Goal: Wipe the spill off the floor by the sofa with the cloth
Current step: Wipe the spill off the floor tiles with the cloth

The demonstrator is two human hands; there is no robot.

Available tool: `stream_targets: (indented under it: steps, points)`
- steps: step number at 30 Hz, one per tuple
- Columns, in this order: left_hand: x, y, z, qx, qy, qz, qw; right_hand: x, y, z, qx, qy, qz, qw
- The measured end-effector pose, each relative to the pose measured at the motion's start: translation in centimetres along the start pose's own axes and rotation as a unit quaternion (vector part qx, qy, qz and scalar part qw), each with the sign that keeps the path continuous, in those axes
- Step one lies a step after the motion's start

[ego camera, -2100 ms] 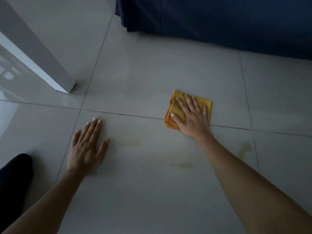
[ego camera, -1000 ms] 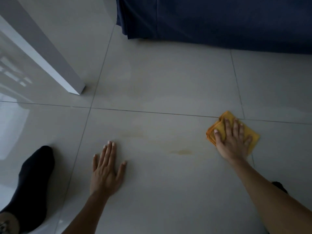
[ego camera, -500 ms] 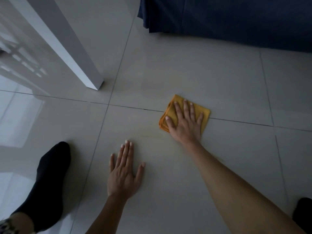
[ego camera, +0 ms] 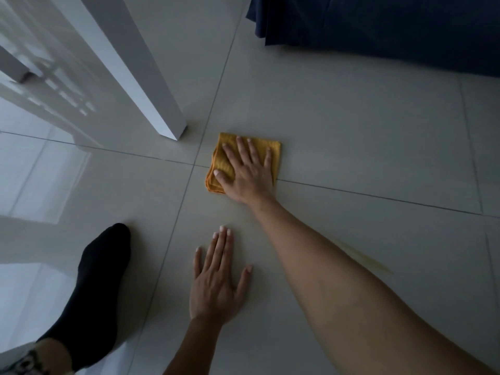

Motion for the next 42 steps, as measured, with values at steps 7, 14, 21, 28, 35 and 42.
stream_targets:
  steps: [7,14,21,28,35,42]
  points:
    - [0.3,0.2,-0.1,0.011,0.001,-0.018,1.000,-0.2,0.8,4.3,0.010,-0.040,0.008,0.999]
    - [0.1,-0.2,0.0,-0.009,0.006,-0.016,1.000,-7.0,-1.3,9.0,-0.017,0.022,0.014,1.000]
    - [-0.1,-0.4,0.0,-0.024,0.008,-0.021,0.999,-18.3,-4.4,13.1,-0.036,0.122,0.027,0.991]
    - [-0.2,-0.5,0.1,-0.038,0.008,-0.021,0.999,-29.2,-7.3,18.3,-0.049,0.214,0.040,0.975]
    - [-0.1,-0.3,0.1,-0.040,0.008,-0.033,0.999,-35.8,-9.1,24.9,-0.071,0.304,0.022,0.950]
    - [-0.3,-0.3,0.3,-0.026,0.017,-0.030,0.999,-33.9,-7.5,30.1,-0.073,0.347,0.011,0.935]
Point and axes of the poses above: each hand's wrist, its own z-axis away from the middle knuckle, its own y-axis out of the palm, x = y × z, the point moved 8 cm from there along -z, towards the middle knuckle, and after that the axes turned 3 degrees about -z, right-handed, at the moved point
